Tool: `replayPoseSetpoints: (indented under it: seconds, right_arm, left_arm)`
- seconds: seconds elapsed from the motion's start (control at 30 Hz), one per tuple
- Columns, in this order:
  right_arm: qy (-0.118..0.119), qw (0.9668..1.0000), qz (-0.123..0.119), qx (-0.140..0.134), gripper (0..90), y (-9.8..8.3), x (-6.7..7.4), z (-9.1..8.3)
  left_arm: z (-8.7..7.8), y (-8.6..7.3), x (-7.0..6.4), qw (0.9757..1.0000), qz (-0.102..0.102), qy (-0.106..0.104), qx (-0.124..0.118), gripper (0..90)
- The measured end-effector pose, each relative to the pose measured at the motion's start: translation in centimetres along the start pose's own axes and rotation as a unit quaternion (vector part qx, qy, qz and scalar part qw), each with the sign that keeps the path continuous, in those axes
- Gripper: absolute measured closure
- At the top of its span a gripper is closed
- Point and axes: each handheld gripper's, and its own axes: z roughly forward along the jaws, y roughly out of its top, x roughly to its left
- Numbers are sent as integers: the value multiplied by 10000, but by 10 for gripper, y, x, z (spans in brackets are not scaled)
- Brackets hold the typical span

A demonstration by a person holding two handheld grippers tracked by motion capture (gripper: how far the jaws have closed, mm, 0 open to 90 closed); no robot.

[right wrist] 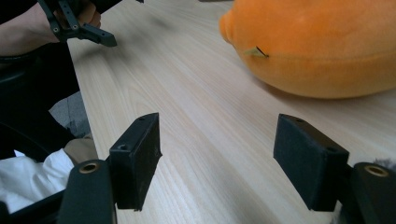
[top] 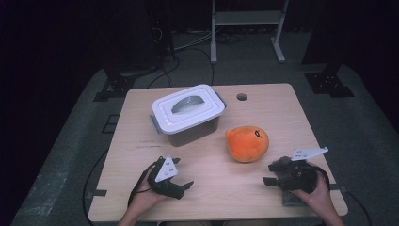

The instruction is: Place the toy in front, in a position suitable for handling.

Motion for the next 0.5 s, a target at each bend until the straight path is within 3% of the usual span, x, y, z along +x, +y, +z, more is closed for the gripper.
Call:
replayPoseSetpoints:
  seconds: [0.13,0.5]
  right_arm:
    - [16,9998,-184,81,307,13,3,-1]
    - [-41,9988,-462,127,308,49,3,-7]
  left_arm:
    - [-2,1,2,9999,-88,29,-72,86]
    - [-3,-1,1,10000,-74,16,-34,86]
